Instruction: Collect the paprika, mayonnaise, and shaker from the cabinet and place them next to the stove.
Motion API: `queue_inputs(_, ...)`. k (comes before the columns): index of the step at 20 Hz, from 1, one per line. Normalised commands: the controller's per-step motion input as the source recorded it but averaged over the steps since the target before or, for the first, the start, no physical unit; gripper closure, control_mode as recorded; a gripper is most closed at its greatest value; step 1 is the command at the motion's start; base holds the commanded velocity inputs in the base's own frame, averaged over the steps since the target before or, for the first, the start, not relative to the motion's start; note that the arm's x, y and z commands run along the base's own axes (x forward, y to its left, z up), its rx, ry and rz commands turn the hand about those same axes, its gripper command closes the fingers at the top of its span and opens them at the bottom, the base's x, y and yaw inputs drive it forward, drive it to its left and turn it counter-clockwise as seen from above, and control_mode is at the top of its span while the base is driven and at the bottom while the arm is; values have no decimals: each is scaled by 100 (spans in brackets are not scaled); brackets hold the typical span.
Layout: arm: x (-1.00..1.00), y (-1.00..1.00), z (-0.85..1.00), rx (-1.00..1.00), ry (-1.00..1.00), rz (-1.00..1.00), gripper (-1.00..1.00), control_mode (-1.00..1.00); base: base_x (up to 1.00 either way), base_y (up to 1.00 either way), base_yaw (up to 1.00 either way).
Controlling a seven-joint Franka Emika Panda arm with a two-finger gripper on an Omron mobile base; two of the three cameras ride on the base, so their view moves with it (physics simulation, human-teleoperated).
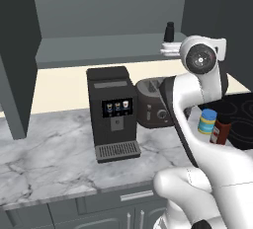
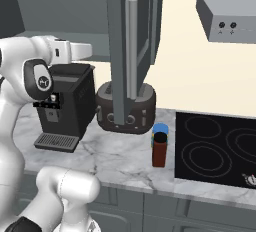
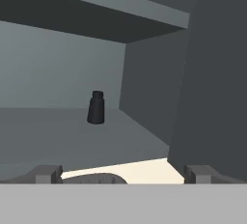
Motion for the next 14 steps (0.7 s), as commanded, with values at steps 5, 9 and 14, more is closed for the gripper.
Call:
queue_inputs(5,48,31,0,2,2,0,-100,-100,0,0,0)
queue_inputs(9,46,30,0,7,2,0,-100,-100,0,0,0)
queue_inputs(14,32,14,1,13,7,3,-100,-100,0,0,0)
